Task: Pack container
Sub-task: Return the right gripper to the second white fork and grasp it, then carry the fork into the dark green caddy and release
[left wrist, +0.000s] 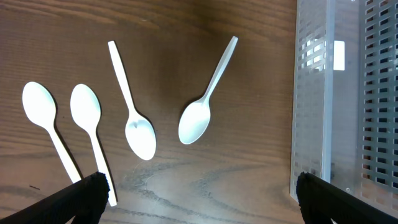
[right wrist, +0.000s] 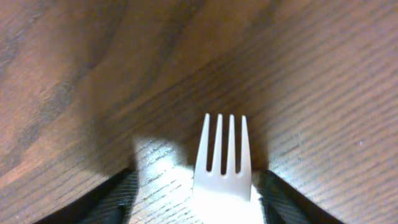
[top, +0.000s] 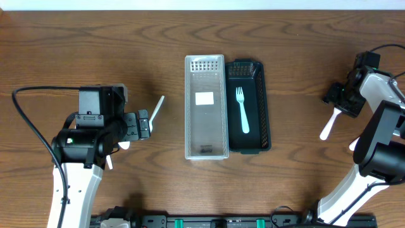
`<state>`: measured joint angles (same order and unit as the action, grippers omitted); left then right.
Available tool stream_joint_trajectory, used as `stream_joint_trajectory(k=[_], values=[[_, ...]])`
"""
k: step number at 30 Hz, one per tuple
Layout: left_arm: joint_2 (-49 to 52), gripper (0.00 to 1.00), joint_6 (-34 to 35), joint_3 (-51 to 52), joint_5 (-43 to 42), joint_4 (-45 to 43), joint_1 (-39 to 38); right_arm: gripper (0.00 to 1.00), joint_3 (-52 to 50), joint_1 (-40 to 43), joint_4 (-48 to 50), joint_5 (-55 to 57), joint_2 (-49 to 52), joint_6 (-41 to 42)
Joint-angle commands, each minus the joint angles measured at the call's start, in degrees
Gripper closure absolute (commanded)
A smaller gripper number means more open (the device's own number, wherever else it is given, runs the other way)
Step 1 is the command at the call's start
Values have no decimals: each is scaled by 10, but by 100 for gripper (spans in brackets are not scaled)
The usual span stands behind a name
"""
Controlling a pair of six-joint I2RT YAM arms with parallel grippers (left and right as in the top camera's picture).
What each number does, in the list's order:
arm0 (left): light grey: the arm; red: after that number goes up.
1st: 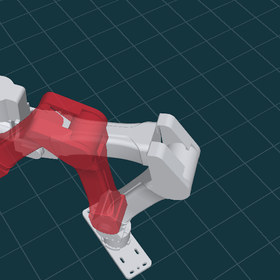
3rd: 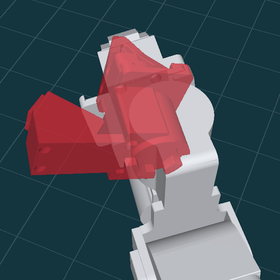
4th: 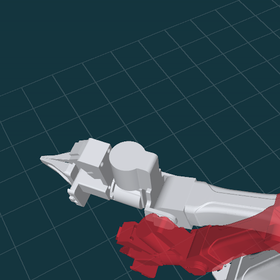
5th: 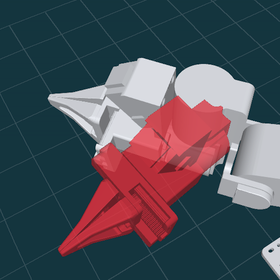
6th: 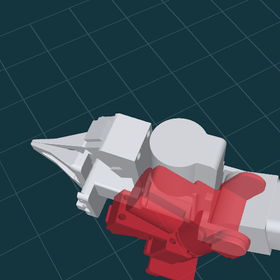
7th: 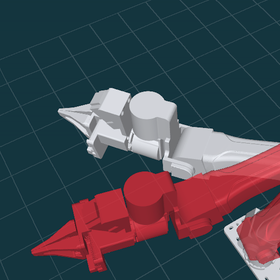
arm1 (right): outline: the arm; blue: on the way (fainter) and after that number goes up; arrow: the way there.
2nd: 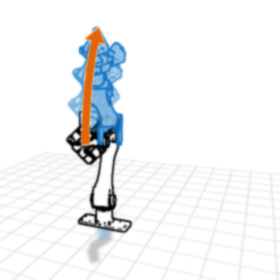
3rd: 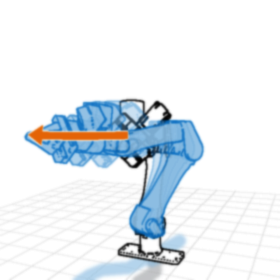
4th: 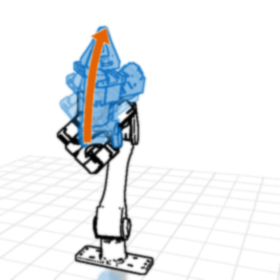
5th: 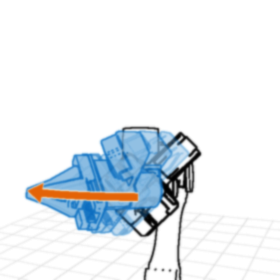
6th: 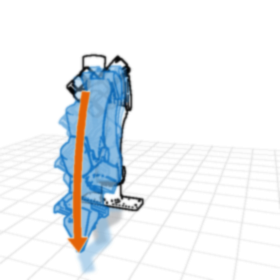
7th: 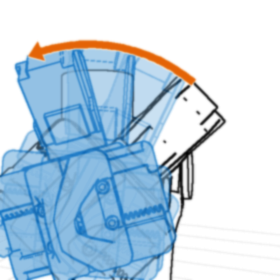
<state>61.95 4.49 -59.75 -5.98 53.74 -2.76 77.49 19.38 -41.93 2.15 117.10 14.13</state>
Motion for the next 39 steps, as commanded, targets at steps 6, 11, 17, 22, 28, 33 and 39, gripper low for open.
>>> stream_joint_trajectory(k=[6,11,17,22,28,33,39], values=[[1,2,-3,-11,6,2,2,61,-19,6,-6,8,12,0],[1,2,-3,-11,6,2,2,70,-19,6,-4,8,12,0],[1,2,-3,-11,6,2,2,88,-18,6,-2,8,12,0],[1,2,-3,-11,6,2,2,99,-9,5,-36,-1,2,6],[1,2,-3,-11,6,2,2,99,40,-21,-96,-20,-79,8],[1,2,-3,-11,6,2,2,99,82,-95,-142,-51,-185,0],[1,2,-3,-11,6,2,2,99,88,-253,-166,-60,-266,43]])
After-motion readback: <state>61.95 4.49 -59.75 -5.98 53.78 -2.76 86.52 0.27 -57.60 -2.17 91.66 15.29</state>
